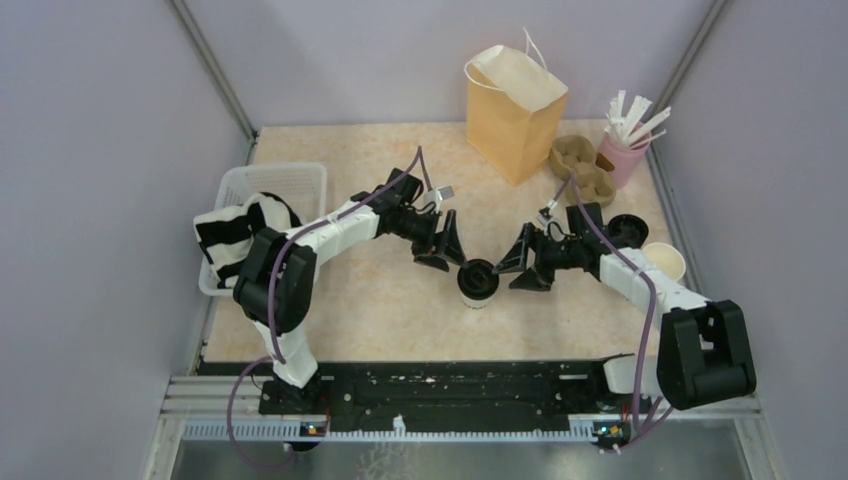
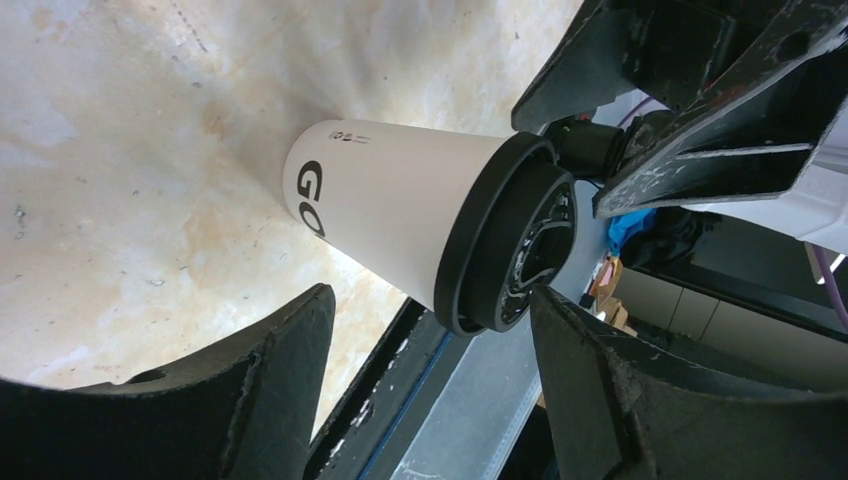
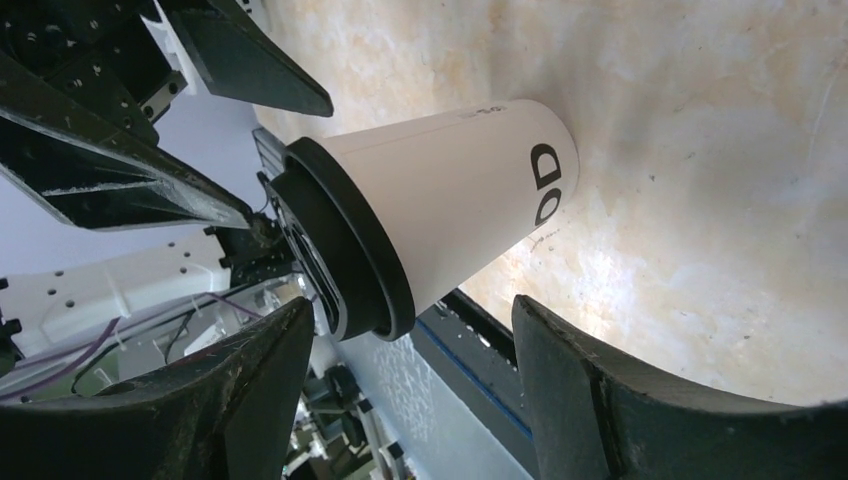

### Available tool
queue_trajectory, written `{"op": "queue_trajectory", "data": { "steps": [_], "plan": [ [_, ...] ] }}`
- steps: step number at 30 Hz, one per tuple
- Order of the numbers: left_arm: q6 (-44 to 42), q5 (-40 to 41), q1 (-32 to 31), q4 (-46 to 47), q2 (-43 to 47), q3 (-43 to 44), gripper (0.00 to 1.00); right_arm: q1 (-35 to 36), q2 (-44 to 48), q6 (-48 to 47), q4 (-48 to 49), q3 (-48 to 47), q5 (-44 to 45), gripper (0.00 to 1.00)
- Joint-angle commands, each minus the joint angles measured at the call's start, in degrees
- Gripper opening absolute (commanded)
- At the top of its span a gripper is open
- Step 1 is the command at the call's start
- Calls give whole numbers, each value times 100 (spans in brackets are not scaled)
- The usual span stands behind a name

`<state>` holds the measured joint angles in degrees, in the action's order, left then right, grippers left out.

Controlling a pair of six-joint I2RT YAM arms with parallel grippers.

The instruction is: Pack the takeout coffee

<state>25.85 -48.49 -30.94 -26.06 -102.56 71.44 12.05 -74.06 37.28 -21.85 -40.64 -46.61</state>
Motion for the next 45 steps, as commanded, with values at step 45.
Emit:
{"op": "queue_trajectory", "data": {
  "steps": [45],
  "plan": [
    [197,-189,-74,314,143,168,89,37,-10,-386,-2,-138,-908,83]
  ]
}}
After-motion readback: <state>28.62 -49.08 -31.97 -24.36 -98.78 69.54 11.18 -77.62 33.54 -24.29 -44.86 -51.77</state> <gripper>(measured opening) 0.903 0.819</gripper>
